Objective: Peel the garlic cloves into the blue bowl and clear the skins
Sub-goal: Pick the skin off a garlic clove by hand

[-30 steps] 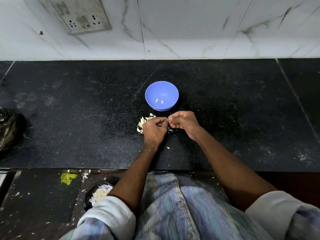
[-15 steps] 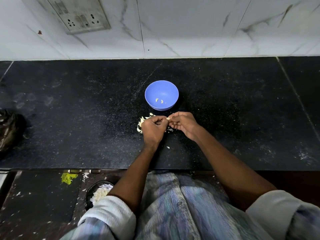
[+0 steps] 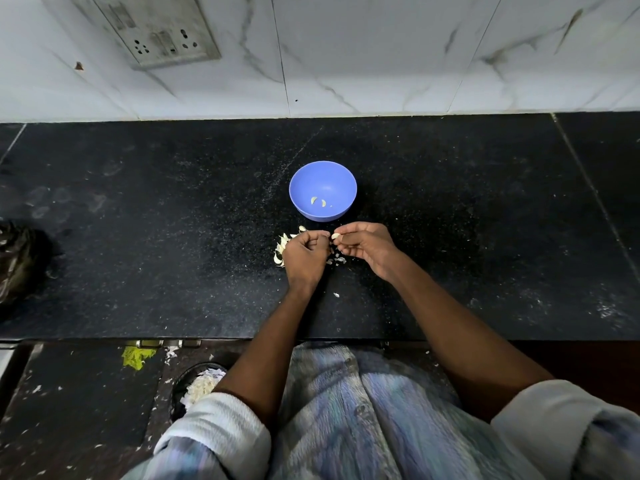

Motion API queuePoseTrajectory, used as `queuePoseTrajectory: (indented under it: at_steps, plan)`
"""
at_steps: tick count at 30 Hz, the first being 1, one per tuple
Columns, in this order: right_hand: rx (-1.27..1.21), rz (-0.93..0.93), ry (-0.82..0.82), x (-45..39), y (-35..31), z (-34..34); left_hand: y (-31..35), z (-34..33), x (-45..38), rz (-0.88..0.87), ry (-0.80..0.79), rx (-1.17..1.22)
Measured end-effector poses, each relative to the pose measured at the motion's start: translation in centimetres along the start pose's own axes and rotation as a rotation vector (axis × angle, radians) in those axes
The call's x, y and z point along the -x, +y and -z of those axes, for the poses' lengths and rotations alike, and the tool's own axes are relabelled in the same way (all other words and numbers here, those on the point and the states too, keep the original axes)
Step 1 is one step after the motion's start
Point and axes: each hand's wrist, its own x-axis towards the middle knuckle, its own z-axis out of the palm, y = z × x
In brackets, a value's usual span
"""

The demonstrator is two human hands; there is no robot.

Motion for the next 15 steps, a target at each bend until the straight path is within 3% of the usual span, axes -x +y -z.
queuePoseTrajectory:
  at_steps: [4,9,15]
  plan:
    - [-0.011,0.005,0.019,0.05,-0.11,0.15,-0.13,0.06,-0.13,0.006,0.011,-0.035]
    - [-0.027,-0.005,0.014,0.00,-0.19,0.19,-0.07,0.13,0.05,-0.122,-0.003,-0.126]
    - [0.124,0.086,0.044,0.13,0.03,0.05,0.62,0.21,0.20,-0.230,-0.005,-0.173]
